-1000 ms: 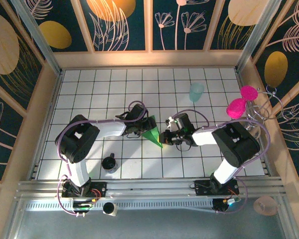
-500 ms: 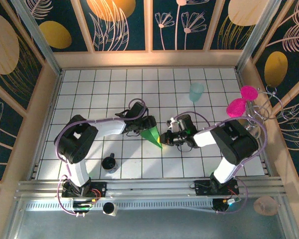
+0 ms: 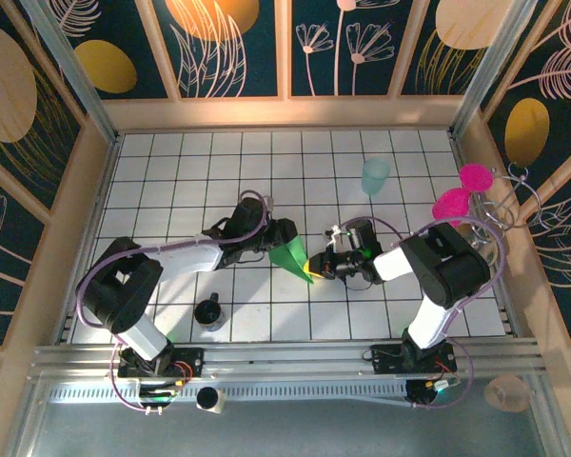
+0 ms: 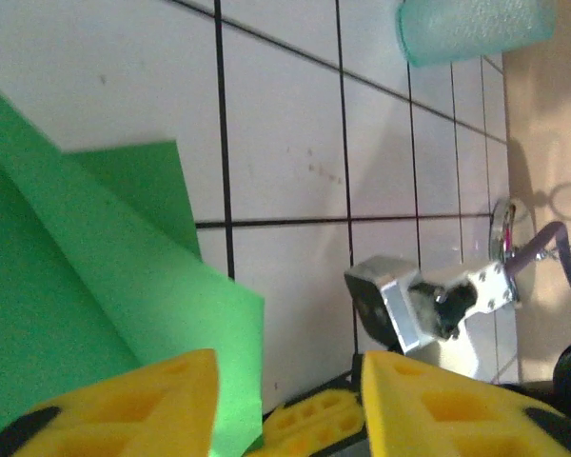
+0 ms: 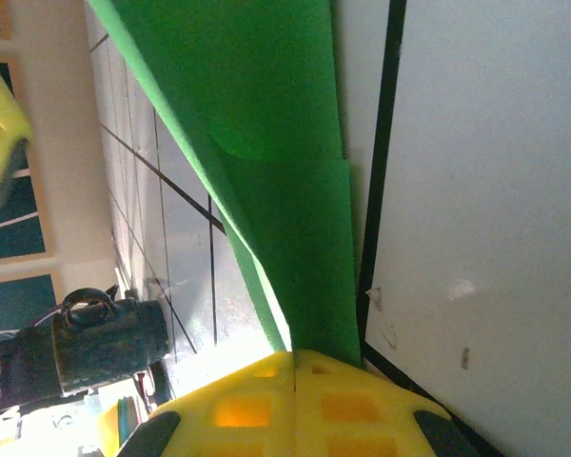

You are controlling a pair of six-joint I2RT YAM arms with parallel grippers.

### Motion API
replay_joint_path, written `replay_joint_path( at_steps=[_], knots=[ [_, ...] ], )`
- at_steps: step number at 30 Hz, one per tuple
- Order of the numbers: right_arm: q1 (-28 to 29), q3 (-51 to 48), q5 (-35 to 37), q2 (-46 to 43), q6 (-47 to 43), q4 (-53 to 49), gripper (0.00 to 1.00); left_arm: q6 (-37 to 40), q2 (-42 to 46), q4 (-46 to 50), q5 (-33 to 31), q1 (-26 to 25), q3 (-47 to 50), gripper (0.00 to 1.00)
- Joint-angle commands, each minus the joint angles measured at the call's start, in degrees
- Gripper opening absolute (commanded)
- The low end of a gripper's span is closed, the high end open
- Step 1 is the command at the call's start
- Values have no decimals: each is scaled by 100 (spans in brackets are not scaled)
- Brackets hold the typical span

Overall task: Fold a paper plane with a square sheet of paper (pick it up from the middle)
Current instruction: Fourth fold the wing at the center of the table.

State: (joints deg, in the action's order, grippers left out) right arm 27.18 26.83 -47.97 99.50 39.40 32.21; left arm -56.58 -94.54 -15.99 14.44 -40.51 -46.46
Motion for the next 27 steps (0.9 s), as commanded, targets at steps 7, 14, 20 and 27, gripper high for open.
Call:
replay_joint_path(
  at_steps=[7, 14, 20, 27],
  knots=[
    [-97, -81, -169, 197, 120, 188, 0, -214, -579, -1141, 829, 21, 252, 30],
    [-124, -62, -174, 236, 113, 123, 0, -166, -880, -1105, 876, 18, 147, 26],
    [-135, -55, -152, 245, 95, 32, 1, -79, -1055, -953, 843, 22, -15, 24],
    [-142, -51, -109, 245, 77, -56, 2, 15, -1180, -665, 723, 20, -174, 24]
  ],
)
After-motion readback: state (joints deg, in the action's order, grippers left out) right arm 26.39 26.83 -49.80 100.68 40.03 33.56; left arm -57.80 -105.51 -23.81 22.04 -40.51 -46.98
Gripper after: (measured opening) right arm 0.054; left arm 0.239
